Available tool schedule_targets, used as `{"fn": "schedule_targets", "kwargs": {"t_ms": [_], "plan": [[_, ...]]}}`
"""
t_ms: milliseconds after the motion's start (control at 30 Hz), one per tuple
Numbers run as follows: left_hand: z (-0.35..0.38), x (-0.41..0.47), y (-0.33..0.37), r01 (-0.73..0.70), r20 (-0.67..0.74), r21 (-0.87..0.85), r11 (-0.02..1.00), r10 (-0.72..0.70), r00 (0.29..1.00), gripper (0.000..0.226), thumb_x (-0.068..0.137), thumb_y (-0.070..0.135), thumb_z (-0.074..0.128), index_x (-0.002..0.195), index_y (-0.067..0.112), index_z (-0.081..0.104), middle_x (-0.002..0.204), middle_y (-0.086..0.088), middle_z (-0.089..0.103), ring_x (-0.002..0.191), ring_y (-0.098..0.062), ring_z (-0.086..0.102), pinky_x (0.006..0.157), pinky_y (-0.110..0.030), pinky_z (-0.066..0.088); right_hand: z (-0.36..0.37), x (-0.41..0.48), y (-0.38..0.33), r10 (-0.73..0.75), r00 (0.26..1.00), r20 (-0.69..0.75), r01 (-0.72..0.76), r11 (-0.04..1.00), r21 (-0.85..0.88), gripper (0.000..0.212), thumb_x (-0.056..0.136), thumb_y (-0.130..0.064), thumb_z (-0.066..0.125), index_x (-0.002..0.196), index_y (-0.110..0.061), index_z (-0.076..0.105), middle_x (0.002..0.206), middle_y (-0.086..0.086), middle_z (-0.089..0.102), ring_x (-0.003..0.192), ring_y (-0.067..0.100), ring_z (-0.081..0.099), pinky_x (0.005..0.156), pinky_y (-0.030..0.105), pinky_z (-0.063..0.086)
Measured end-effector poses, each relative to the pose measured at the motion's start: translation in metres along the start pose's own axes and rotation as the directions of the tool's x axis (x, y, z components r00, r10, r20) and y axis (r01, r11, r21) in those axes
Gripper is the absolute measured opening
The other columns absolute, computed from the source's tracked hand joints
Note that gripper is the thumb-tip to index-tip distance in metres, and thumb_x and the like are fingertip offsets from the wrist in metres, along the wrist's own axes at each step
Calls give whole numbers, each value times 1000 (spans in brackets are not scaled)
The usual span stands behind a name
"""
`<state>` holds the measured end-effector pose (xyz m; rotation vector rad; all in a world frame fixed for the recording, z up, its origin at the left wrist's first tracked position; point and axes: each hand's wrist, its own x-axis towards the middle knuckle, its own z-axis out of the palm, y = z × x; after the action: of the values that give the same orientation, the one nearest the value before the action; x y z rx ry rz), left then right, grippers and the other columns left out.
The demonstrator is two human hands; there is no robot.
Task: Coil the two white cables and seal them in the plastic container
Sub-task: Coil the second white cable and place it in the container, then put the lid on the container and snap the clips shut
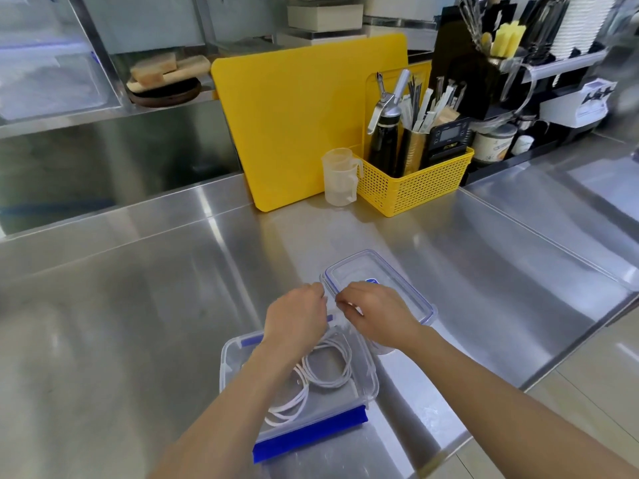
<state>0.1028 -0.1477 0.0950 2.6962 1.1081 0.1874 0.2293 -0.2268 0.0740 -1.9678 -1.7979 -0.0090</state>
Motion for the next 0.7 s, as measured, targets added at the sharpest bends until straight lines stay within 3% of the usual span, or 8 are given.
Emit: {"fn": "schedule_targets", "kwargs": {"t_ms": [67, 233, 333, 433, 533, 600, 633, 700], "plan": [[4, 12, 4, 2, -7, -38, 999, -2, 1000, 30, 96, 26, 37, 116, 11, 54, 118, -10, 59, 111, -29, 54, 85, -36, 43, -1, 2, 14, 48, 999, -14, -48, 999, -22, 22, 80, -22, 47, 78, -10, 65, 68, 10, 67, 62, 32, 62, 51, 36, 51], [26, 42, 19, 72, 173, -61, 996, -61, 983, 51, 94, 40, 42, 133, 8, 39, 134, -15, 49, 125, -33, 43, 99, -39, 35, -3, -7, 48, 202, 979, -25, -203, 977, -69, 32, 77, -25, 59, 104, -9, 65, 93, 11, 72, 81, 33, 67, 69, 39, 52], [44, 60, 22, 216, 344, -81, 973, -176, 922, 67, 90, 50, 41, 139, 7, 32, 144, -15, 43, 130, -34, 42, 102, -40, 35, -4, -15, 64, 372, 925, 79, -363, 926, -103, 52, 89, -33, 52, 135, -13, 38, 136, 10, 49, 123, 28, 46, 96, 41, 35], [53, 73, 27, 250, 551, -82, 965, -166, 818, 63, 91, 51, 37, 137, 9, 42, 142, -13, 48, 126, -31, 49, 104, -38, 39, 0, -22, 82, 578, 786, 219, -564, 816, -127, 66, 91, -44, 44, 143, -17, 14, 152, 10, 24, 139, 26, 22, 109, 43, 21], [43, 79, 41, 252, 684, -46, 967, -153, 713, 52, 97, 44, 32, 121, 5, 55, 123, -11, 64, 111, -26, 61, 87, -29, 47, 5, -25, 92, 686, 658, 310, -707, 705, -60, 71, 89, -45, 46, 143, -16, 9, 150, 11, 26, 137, 29, 23, 109, 48, 21], [38, 83, 51, 315, 681, -137, 939, -142, 718, 39, 98, 37, 35, 114, 5, 51, 102, -4, 66, 83, -12, 69, 62, -17, 43, 7, -23, 93, 709, 618, 339, -751, 660, -10, 71, 87, -42, 51, 141, -14, 15, 146, 10, 34, 133, 29, 30, 106, 48, 24], [38, 86, 54, 396, 652, -237, 887, -157, 742, 43, 98, 35, 38, 124, 3, 49, 88, 1, 60, 64, -9, 65, 53, -13, 36, 7, -20, 92, 723, 604, 336, -773, 633, 27, 70, 86, -41, 53, 141, -15, 18, 145, 9, 36, 131, 30, 33, 106, 48, 25], [37, 94, 55, 576, 637, -427, 697, -220, 739, 48, 95, 32, 46, 131, -1, 43, 92, -4, 59, 61, -18, 54, 52, -23, 38, 6, -12, 89, 766, 560, 316, -824, 554, 119, 67, 84, -41, 57, 138, -18, 25, 142, 10, 40, 129, 31, 37, 104, 46, 27]]}}
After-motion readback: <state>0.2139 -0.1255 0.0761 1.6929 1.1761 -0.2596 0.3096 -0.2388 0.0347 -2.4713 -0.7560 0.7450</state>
